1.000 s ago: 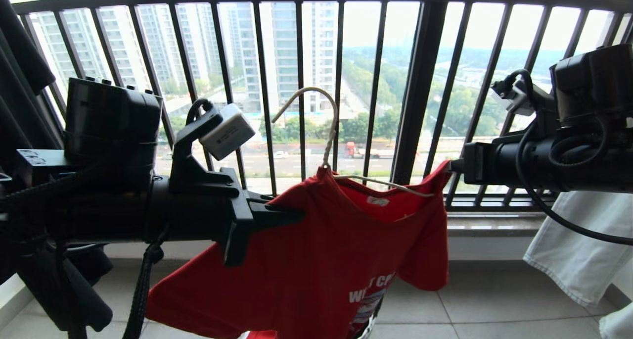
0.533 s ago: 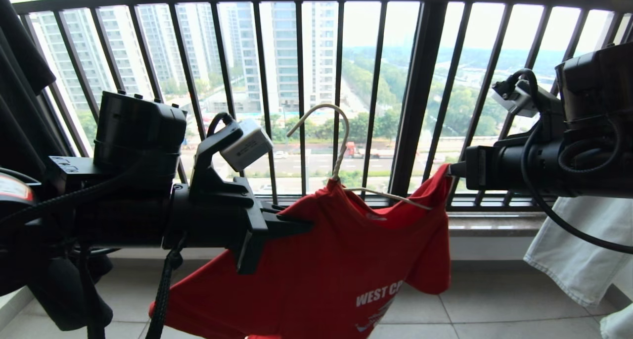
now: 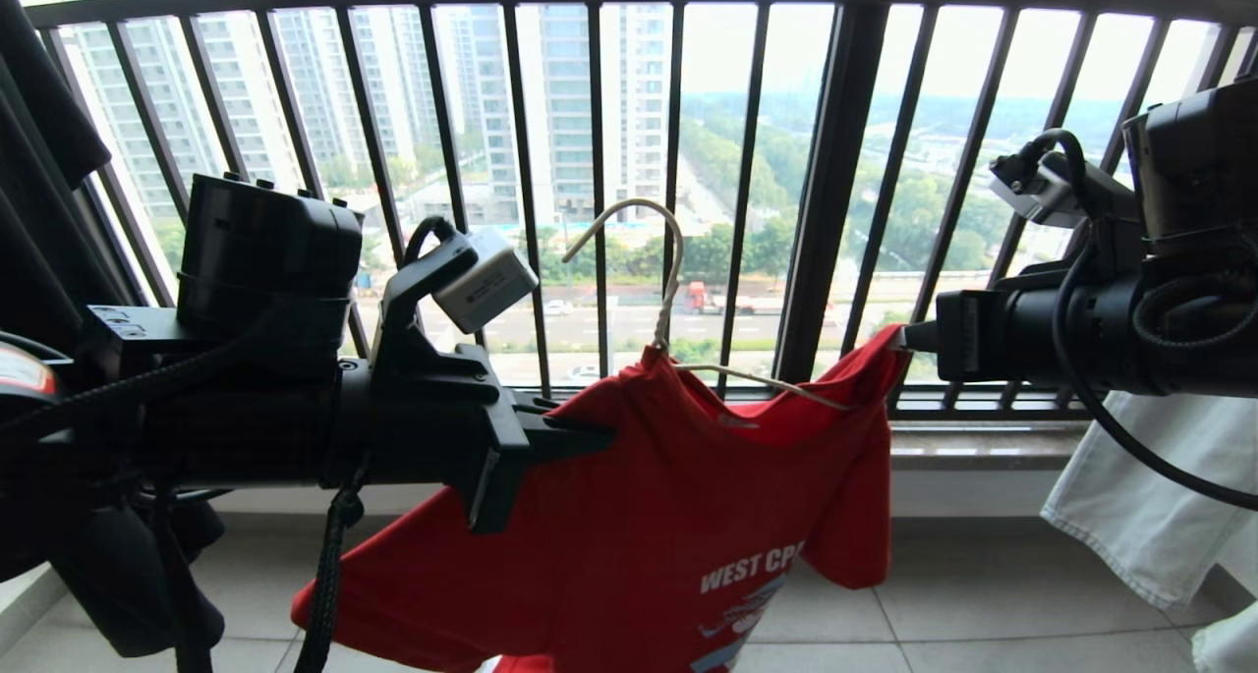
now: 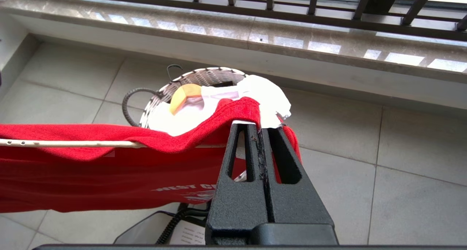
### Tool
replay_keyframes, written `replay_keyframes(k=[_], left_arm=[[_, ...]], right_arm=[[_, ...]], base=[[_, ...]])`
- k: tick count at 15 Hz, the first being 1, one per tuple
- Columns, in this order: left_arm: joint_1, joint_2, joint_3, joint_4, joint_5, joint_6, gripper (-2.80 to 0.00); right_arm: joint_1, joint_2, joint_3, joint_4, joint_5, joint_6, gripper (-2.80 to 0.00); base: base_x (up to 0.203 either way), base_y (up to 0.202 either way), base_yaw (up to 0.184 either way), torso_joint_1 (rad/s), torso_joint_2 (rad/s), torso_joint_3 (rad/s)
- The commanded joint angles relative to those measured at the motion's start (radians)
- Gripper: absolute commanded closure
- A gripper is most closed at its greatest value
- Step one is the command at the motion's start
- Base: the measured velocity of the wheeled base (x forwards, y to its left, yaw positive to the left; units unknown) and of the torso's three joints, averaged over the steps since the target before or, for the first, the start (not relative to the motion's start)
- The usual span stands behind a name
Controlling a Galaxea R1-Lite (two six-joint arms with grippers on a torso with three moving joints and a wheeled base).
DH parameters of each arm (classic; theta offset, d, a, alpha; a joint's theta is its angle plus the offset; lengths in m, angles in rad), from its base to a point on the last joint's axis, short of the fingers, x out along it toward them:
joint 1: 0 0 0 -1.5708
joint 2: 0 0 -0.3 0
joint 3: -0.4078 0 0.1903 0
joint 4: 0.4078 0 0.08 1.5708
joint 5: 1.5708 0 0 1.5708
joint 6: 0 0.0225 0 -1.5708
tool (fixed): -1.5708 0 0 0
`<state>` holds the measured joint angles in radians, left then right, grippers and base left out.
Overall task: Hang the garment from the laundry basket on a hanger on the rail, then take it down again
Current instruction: Hang the clothes on the clothes rack
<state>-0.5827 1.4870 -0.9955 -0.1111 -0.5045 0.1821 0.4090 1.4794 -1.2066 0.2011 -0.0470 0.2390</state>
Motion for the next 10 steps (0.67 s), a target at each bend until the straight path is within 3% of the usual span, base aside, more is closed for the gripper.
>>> replay_keyframes(k=[1,5,10], left_arm=[[0.003,-0.013,0.001,-0.001,0.000,0.008,0.00],[0.018,-0.013,0.003,-0.016,0.040,0.029,0.00],[0.017,0.008,0.009,-0.036,0.040,0.032,0.00]], right_arm=[[-0.012,0.004,-0.001,0.003,-0.002,-0.010,0.00],[-0.012,-0.001,-0.011,0.043,-0.016,-0.020,0.00],[-0.009,-0.007,-0.010,0.041,-0.010,-0.026,0.00]], base=[[0.000,0.000,0.000,0.000,0.00,0.000],[0.000,0.000,0.000,0.000,0.00,0.000],[0.000,0.000,0.000,0.000,0.00,0.000]])
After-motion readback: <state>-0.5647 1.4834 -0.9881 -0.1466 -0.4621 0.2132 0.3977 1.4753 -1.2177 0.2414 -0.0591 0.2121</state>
